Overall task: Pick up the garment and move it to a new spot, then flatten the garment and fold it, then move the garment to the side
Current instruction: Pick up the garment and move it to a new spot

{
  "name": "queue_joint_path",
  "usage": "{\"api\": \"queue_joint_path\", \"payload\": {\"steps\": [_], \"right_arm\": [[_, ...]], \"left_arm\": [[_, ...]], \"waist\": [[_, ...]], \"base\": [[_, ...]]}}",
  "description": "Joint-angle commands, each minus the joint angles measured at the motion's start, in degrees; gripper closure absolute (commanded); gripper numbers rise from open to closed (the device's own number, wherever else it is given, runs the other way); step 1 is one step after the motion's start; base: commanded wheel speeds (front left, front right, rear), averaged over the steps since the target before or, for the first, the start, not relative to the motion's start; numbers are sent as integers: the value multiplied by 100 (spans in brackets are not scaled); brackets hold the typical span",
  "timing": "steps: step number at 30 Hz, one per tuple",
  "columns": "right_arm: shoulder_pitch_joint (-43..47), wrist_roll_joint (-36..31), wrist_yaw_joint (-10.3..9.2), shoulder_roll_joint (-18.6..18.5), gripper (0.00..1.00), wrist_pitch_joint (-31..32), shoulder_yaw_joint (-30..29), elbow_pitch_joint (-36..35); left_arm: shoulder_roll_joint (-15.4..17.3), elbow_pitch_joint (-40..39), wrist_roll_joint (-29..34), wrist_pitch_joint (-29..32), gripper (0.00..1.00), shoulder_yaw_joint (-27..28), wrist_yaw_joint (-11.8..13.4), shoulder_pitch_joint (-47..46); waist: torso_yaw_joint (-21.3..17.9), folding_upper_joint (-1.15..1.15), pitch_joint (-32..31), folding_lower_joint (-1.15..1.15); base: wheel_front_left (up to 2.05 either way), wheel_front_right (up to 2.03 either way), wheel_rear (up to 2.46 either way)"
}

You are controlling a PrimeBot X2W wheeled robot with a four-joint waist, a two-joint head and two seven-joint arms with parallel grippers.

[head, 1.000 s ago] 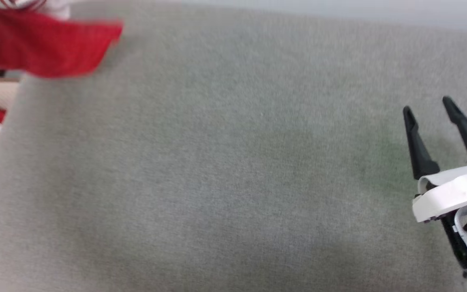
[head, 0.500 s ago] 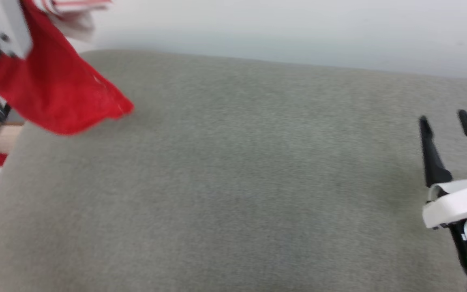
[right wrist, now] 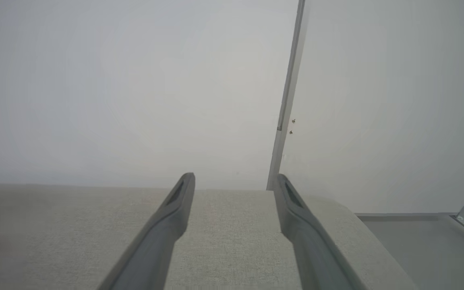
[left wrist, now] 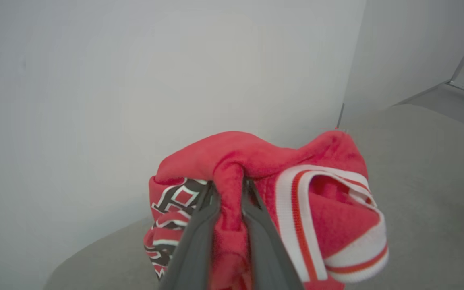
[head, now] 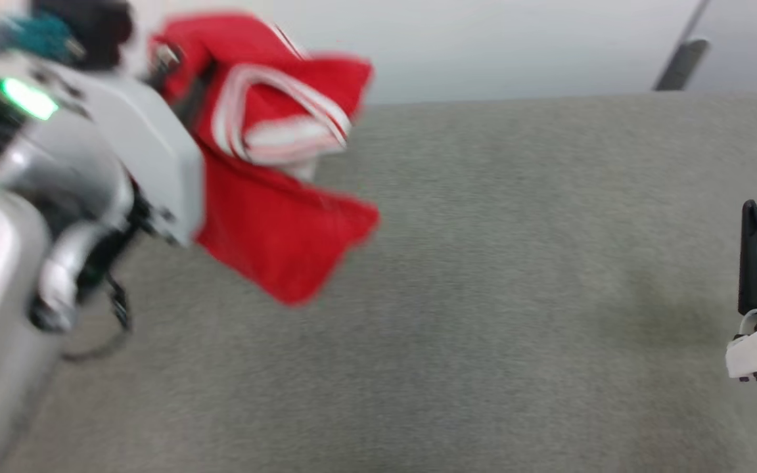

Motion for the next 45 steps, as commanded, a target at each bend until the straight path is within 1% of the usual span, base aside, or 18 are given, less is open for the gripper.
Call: {"api": "queue_joint_path", "payload": {"steps": [1,6,8,11,14,22,23,25,26,27,31,39,42,45], "right_arm": [[87,-33,-8,70,0,-51,-40,27],[94,14,-8,223,0,-178,-19,183],[74,39,-8,281,0,-234,6,260],[43,60,-8,349,0,-297,65,384],[-16,69,-8,399,0,-360,126,513],[-154,96,-8,450,0,-419,311,803],[-168,93,-8,443,0,-424,332,837],[-193,81,-8,412,0,-419,364,882],[-196,83,-8,396,0,-415,375,905],[-189,87,-8,379,0,-406,387,924],[-101,70,-8,291,0,-350,410,964],[146,55,-8,192,0,-239,436,927],[230,55,-8,161,0,-231,468,892],[327,71,-8,136,0,-227,496,898]], "left_arm": [[-61,-181,33,139,100,-98,68,207],[-202,-351,-84,442,100,-447,265,767],[-264,-252,-107,529,100,-605,341,998],[-384,12,-200,629,100,-845,356,1310],[-516,412,-260,647,100,-1055,287,1520],[-962,1655,-414,668,100,-1510,-69,1680],[-1016,1795,-420,641,93,-1544,-125,1656],[-1121,1978,-477,597,41,-1565,-221,1600],[-1154,2025,-494,563,5,-1554,-274,1552],[-1168,2053,-516,532,0,-1532,-309,1498],[-1153,2000,-613,429,0,-1380,-387,1340],[-886,1451,-771,191,0,-1032,-307,1464],[-747,1244,-770,-94,0,-850,-248,1626],[-643,1101,-794,-559,0,-610,-195,1860]], "waist": [[-433,0,134,0],[-724,0,292,0],[-810,0,360,0],[-904,0,441,0],[-964,0,505,0],[-988,0,529,0],[-978,0,510,0],[-938,0,453,0],[-913,0,413,0],[-883,0,366,0],[-738,0,125,0],[-401,0,-441,0],[-295,0,-615,0],[-209,0,-749,0]], "base": [[0,0,0],[0,0,0],[0,0,0],[0,0,0],[0,0,0],[0,0,0],[0,0,0],[0,0,0],[0,0,0],[0,0,0],[0,0,0],[0,0,0],[0,0,0],[0,0,0]]}}
